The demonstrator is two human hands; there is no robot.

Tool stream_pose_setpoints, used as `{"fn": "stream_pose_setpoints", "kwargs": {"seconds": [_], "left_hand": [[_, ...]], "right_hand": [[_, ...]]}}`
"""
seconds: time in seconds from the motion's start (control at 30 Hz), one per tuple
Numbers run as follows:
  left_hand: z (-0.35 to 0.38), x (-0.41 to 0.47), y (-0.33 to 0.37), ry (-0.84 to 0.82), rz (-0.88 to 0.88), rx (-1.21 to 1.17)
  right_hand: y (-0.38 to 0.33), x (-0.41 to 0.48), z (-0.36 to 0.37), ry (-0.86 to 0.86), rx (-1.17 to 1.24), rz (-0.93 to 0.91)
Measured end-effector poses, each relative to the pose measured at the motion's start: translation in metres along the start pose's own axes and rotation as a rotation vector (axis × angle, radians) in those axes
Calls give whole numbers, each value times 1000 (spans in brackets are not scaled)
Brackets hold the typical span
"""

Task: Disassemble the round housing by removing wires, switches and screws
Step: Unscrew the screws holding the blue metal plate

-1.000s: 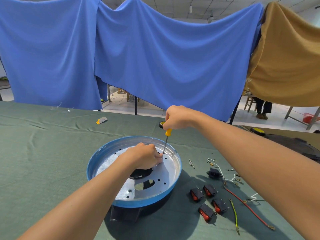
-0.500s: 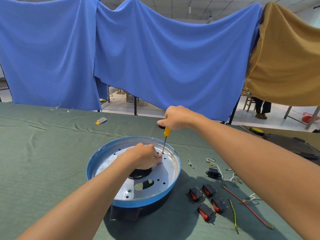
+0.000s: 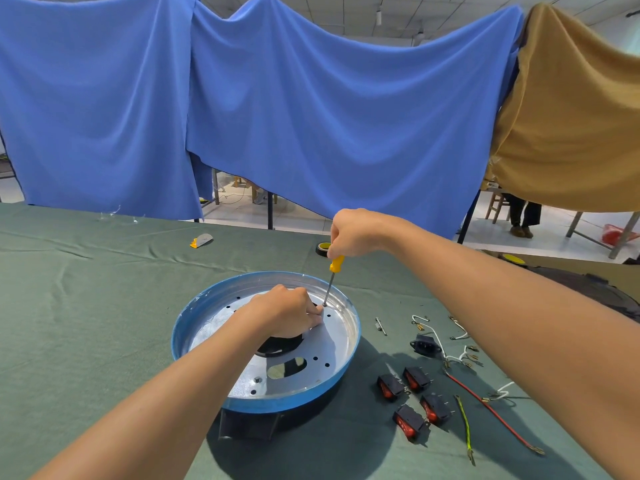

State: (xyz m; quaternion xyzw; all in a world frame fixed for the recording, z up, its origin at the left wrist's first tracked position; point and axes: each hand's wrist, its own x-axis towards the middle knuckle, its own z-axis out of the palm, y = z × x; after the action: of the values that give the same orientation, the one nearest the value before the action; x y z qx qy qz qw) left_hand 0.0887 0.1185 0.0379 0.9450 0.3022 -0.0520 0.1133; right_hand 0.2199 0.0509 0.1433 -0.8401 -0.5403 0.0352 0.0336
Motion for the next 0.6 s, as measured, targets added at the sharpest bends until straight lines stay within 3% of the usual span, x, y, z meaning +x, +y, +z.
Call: {"fn": "stream_pose_setpoints", "kwargs": {"seconds": [0.17,0.33,0.6], "left_hand": [[0,0,-1,7,-2,-6],[1,1,-1,2,4,-5],[2,2,-2,9,2,-17]], "right_hand": [[2,1,-2,-60,42,-15],[1,2,4,38,-24,-13],[-2,0,-3,-46,-45,-19]]}}
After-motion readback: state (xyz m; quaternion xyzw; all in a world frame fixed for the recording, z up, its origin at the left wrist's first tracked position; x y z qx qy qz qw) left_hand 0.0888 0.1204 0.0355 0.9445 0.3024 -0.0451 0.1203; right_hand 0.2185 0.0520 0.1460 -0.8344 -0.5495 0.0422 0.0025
